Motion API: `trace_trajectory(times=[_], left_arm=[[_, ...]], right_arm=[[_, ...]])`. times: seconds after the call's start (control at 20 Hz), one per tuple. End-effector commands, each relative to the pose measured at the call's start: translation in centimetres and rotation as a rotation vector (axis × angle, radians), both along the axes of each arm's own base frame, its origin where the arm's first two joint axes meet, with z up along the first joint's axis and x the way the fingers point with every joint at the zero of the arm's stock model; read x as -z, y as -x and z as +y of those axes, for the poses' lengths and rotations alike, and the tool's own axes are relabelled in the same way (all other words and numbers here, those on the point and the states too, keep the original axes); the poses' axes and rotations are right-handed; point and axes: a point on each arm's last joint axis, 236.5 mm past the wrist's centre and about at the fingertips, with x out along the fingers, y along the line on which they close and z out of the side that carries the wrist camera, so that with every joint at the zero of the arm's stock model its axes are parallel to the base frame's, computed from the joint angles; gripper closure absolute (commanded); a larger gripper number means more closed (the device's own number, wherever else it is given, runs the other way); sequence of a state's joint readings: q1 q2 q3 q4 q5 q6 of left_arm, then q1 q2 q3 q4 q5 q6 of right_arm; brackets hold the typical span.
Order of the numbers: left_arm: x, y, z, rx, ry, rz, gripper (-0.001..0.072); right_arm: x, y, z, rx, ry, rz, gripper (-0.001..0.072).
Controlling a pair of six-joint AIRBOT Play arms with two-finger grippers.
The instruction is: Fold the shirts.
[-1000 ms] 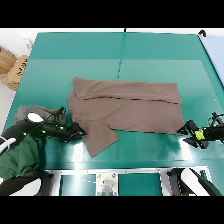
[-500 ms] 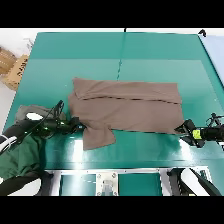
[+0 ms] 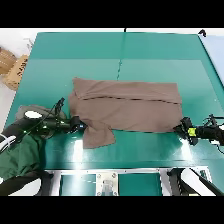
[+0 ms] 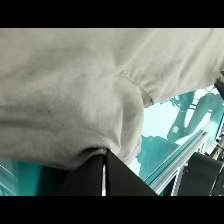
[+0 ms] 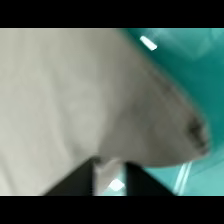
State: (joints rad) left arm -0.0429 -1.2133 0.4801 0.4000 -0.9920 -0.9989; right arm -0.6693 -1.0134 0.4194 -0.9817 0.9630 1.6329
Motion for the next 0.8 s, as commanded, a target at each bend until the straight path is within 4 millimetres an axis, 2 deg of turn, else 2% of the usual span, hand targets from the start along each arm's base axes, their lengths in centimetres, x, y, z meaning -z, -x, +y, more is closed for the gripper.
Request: trace_trajectory(times=[0.0,0.05,0.2,0.3,0.45,0.55,0.65,0.75], left_arm=[[-1.1,-0.2,-0.4,0.038,0.019,-0.033,0.0685],[-1.9,-0.6,-0.6,0.05,0.028,-0.054,0.0686],[-5.1,-0.8,-0.2,0.082,-0.007,-0.139,0.0686],[-6.6,0.9,0.4,0.118,-0.056,-0.163,0.0686],[-8.4,3.9,1.5,0.165,-0.125,-0.167,0.0686],[-9.6,4.9,1.5,0.166,-0.122,-0.181,0.0686],[-10.4,4.6,1.4,0.154,-0.119,-0.201,0.0686],[-11.6,2.9,1.6,0.125,-0.129,-0.255,0.0686]], right_arm=[[-0.2,-1.0,-0.3,-0.024,0.026,-0.054,0.0664],[-0.2,-0.9,-0.2,-0.044,0.028,-0.056,0.0693],[-1.4,-0.4,0.0,-0.15,0.031,-0.038,0.0695],[-2.3,0.4,-0.7,-0.216,0.056,0.008,0.0695],[-4.1,1.8,-3.1,-0.247,0.147,0.097,0.0695],[-5.2,1.9,-3.3,-0.253,0.159,0.099,0.0695],[-5.8,1.0,-3.1,-0.242,0.147,0.066,0.0695],[-7.1,-0.8,-2.8,-0.225,0.135,-0.001,0.0695]])
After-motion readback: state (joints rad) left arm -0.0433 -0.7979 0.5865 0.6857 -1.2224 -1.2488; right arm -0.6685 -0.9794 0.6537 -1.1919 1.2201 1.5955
